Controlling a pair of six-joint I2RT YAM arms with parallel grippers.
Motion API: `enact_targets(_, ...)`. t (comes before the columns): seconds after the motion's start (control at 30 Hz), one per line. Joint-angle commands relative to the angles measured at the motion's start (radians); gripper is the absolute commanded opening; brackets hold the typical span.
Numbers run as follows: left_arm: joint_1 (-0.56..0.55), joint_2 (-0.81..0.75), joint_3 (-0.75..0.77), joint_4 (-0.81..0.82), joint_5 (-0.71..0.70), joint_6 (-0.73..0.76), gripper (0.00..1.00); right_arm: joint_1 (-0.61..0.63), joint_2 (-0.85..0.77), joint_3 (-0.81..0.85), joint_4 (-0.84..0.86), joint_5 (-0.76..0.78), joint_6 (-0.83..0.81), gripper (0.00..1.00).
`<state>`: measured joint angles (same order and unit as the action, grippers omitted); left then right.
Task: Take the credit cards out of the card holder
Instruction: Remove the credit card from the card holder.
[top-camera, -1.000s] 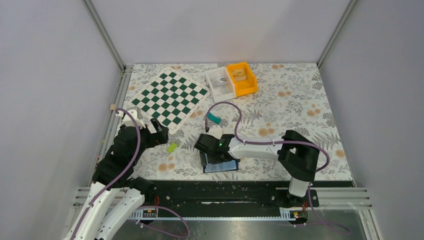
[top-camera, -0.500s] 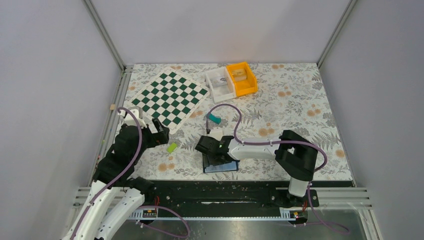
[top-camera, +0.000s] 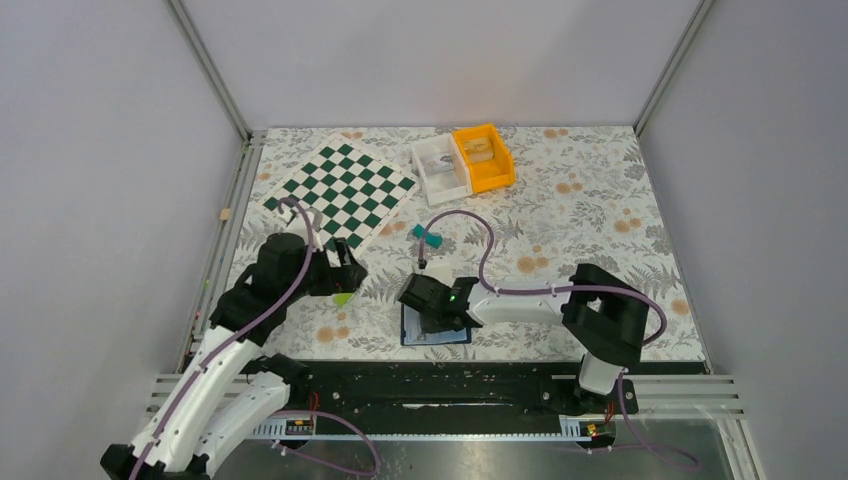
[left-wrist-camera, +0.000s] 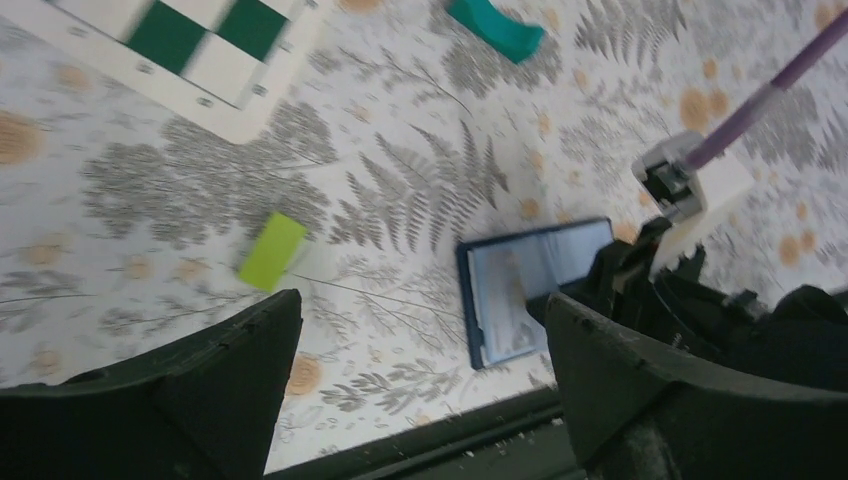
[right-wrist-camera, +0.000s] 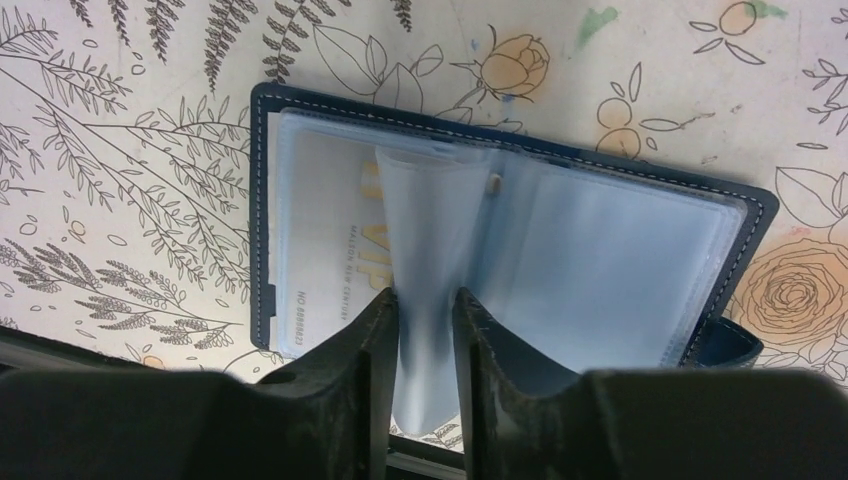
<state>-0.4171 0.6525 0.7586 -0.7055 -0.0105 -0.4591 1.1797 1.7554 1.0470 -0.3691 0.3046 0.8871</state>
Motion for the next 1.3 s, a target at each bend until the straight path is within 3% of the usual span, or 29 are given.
enact_targets(0.0,-0.001,0.089,-0.035,0.088,0.299,-0.078,0.87,0.009,-0.068,-0.069,0.059,0.008,0.007,0.31)
enact_targets(0.1,-0.002,0.118,-0.104,0.174,0.396,-0.148,0.79,0.008,-0.101,-0.111,0.113,-0.003,0.005,0.30)
enact_targets(0.23,-0.003,0.154,-0.165,0.227,0.423,-0.188,0.73,0.006,-0.147,-0.170,0.179,-0.015,-0.008,0.31)
enact_targets(0.57,-0.043,0.289,-0.290,0.489,0.524,-0.350,0.60,-0.021,-0.274,-0.316,0.277,-0.013,0.009,0.41)
enact_targets(0.87,-0.144,0.426,-0.287,0.621,0.481,-0.408,0.49,-0.066,-0.385,-0.437,0.351,-0.017,0.027,0.32)
enact_targets(1.03,-0.208,0.529,-0.273,0.700,0.478,-0.436,0.43,-0.110,-0.436,-0.526,0.463,-0.080,0.071,0.36)
enact_targets(1.27,-0.302,0.649,-0.199,0.750,0.464,-0.432,0.38,-0.135,-0.526,-0.578,0.449,-0.065,0.081,0.39)
